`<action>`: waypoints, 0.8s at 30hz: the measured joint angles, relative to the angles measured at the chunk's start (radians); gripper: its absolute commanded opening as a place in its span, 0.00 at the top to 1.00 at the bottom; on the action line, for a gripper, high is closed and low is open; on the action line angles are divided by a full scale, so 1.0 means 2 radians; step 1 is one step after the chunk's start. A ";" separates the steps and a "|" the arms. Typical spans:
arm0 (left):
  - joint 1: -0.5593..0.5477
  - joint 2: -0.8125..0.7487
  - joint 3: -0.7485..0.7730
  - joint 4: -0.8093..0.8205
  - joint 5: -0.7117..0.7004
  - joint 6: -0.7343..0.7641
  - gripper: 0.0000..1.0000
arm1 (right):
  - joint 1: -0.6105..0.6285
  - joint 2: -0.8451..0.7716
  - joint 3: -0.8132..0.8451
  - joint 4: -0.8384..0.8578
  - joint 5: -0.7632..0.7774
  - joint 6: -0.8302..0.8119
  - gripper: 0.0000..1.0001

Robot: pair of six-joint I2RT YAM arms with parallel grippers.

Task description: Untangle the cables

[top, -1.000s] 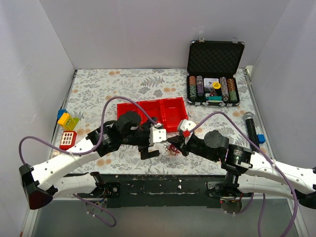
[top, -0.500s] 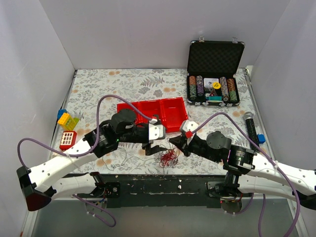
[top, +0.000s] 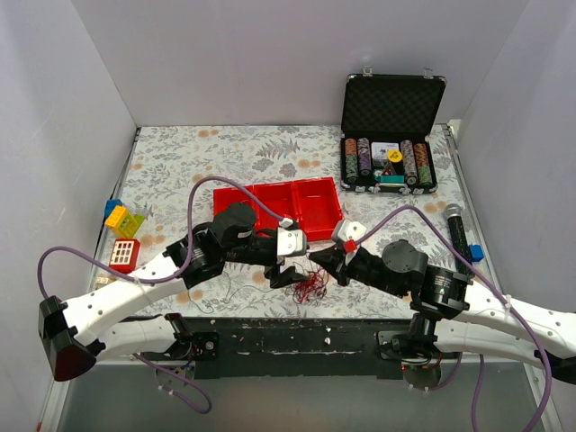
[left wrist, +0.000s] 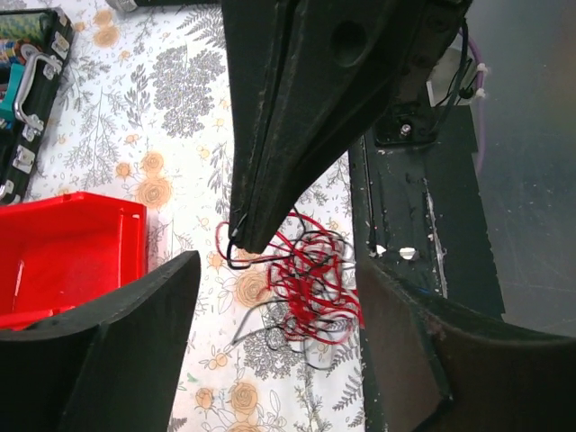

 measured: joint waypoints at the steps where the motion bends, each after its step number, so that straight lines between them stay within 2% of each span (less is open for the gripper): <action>1: 0.000 0.000 -0.004 0.007 -0.003 -0.002 0.26 | 0.000 0.001 0.000 0.000 -0.001 0.000 0.99; 13: 0.000 0.015 -0.036 0.063 -0.004 -0.076 0.35 | 0.000 0.003 0.000 0.022 -0.012 0.004 0.99; 20: 0.000 0.017 -0.070 0.137 -0.036 -0.128 0.51 | 0.000 0.001 0.000 0.052 -0.022 0.022 0.99; 22: -0.001 0.017 -0.070 0.153 -0.043 -0.143 0.62 | 0.000 0.001 0.000 0.058 -0.024 0.026 0.99; 24: -0.001 0.017 -0.070 0.167 -0.048 -0.157 0.77 | 0.000 0.001 0.000 0.063 -0.023 0.026 0.99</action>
